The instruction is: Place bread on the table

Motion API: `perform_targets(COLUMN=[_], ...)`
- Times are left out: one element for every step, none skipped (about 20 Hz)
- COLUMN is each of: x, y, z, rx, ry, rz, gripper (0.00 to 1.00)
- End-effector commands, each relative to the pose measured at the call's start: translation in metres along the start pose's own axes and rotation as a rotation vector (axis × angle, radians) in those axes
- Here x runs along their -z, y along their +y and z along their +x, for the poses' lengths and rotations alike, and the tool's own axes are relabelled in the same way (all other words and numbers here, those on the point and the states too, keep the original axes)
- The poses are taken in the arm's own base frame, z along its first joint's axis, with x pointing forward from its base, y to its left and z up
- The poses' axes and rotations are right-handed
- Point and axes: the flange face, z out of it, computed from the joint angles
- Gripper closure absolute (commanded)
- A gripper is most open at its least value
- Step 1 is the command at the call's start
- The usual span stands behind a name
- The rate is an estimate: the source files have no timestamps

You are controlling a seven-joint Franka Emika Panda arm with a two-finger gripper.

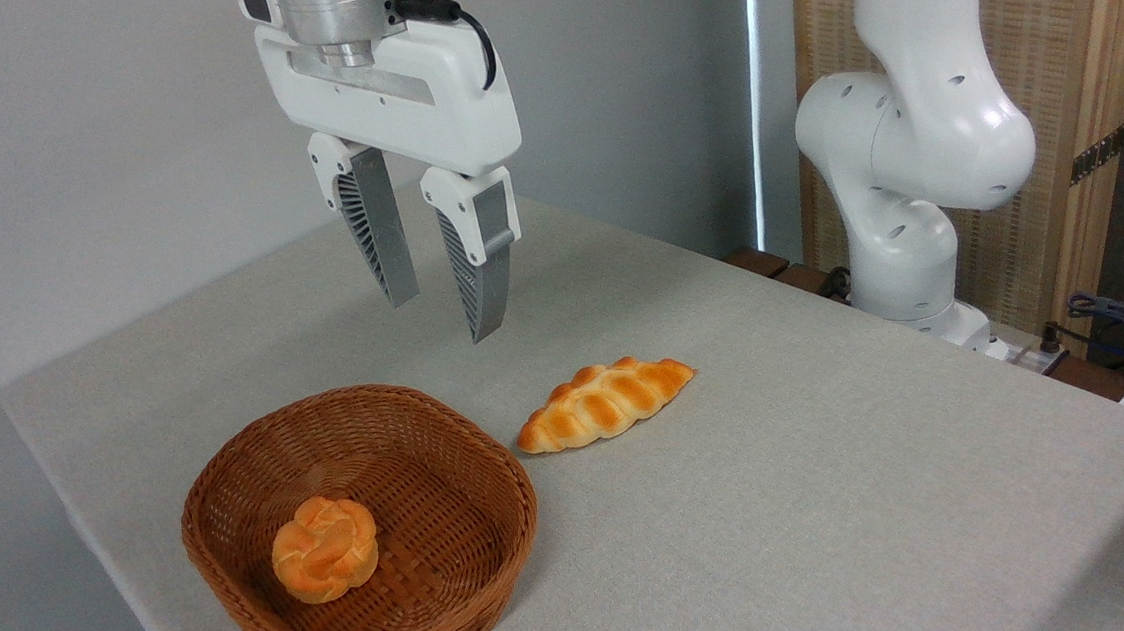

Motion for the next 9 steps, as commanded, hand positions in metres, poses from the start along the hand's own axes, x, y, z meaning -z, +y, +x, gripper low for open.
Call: perform_targets(x=[0.0059, 0.0059, 0.0059, 0.0058, 0.0058, 0.0059, 0.0059, 0.0051, 0.005], y=[0.0015, 0.0015, 0.0015, 0.0023, 0.0029, 0.0022, 0.0024, 0.0023, 0.0031], z=[-0.0002, -0.0002, -0.0002, 0.0001, 0.0008, 0.0003, 0.0004, 0.0009, 0.0012], rx=[0.004, 0.004, 0.004, 0.003, 0.001, 0.003, 0.001, 0.004, 0.005], ry=[-0.003, -0.003, -0.003, -0.004, -0.003, -0.003, -0.002, 0.003, 0.007], rz=[-0.014, -0.015, -0.015, -0.015, -0.015, -0.015, -0.016, -0.025, -0.032], gripper=[0.0, 0.0, 0.0, 0.0, 0.0, 0.0, 0.0, 0.0, 0.0])
